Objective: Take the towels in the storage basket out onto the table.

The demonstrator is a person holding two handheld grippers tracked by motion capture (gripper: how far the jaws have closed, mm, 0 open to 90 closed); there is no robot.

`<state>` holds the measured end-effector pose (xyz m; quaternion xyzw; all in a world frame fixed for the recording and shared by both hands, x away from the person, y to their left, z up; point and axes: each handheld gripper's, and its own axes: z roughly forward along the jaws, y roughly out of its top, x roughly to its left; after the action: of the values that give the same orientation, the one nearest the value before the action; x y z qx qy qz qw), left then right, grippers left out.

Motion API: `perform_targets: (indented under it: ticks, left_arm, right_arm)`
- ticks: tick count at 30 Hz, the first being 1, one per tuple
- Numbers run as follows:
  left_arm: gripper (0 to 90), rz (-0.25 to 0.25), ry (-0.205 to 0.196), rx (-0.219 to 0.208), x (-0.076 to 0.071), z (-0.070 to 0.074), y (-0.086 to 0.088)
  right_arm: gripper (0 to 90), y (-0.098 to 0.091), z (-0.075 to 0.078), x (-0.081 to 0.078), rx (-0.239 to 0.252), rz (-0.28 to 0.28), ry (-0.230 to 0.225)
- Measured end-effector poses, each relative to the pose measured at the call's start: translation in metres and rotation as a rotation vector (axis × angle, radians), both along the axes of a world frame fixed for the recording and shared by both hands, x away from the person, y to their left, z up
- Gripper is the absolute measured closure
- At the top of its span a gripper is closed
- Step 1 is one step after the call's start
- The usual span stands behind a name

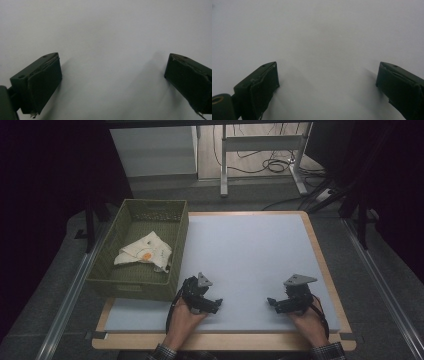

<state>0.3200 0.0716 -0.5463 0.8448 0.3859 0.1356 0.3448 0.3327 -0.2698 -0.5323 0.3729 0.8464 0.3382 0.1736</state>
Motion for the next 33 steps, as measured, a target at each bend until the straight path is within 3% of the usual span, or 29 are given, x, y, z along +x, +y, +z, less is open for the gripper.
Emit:
perform_targets:
  ticks: [11,16,23,33]
  left_arm:
    - [1.3,-0.015,-0.002,-0.003,0.002,0.001,0.000]
    - [3.6,-0.036,0.005,-0.029,0.001,0.003,-0.003]
    - [3.2,-0.081,0.004,-0.038,0.001,0.017,-0.011]
    - [3.1,-0.121,0.017,-0.009,0.009,0.031,-0.019]
  right_arm:
    - [4.3,0.000,0.000,0.000,0.000,0.000,0.000]
    - [4.4,0.000,0.000,0.000,0.000,0.000,0.001]
    - [4.4,0.000,0.000,0.000,0.000,-0.001,0.000]
    - [4.4,0.000,0.000,0.000,0.001,0.000,-0.001]
